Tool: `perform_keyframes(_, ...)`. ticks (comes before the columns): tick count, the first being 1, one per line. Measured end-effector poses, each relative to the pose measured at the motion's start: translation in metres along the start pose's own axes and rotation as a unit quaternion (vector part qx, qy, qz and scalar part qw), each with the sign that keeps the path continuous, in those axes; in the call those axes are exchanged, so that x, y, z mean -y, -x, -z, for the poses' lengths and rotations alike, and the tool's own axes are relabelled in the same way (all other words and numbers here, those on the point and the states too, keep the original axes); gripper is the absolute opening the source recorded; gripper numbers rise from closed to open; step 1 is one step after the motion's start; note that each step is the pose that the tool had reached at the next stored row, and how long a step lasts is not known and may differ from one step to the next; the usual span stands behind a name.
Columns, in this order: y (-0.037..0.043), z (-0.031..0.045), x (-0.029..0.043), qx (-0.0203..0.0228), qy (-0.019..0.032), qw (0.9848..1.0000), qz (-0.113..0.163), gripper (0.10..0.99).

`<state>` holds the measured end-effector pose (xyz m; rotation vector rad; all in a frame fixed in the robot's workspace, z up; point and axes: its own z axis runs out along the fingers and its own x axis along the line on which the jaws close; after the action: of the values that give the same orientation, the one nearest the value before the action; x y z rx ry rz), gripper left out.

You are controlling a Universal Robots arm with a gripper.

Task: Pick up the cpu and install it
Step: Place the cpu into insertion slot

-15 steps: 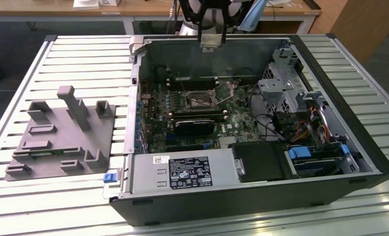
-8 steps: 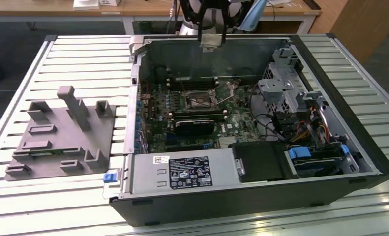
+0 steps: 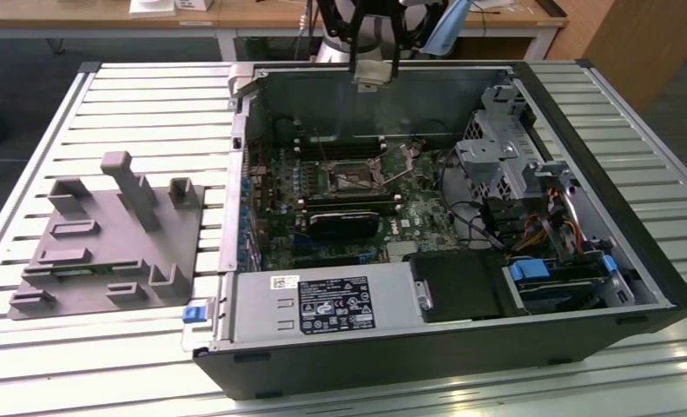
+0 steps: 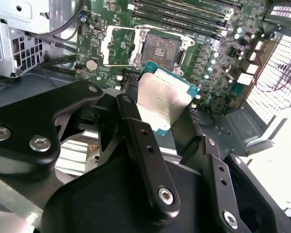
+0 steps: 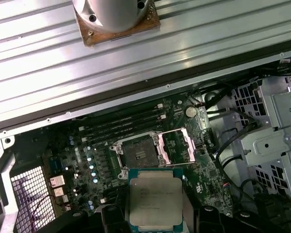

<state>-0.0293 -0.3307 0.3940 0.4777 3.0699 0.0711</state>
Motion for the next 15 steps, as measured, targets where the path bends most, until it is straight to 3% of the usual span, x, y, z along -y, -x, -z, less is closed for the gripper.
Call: perform_keyframes(15, 0.0, -0.0007, 0.0, 0.0023, -0.0012, 0.999, -0.044, 0.529)
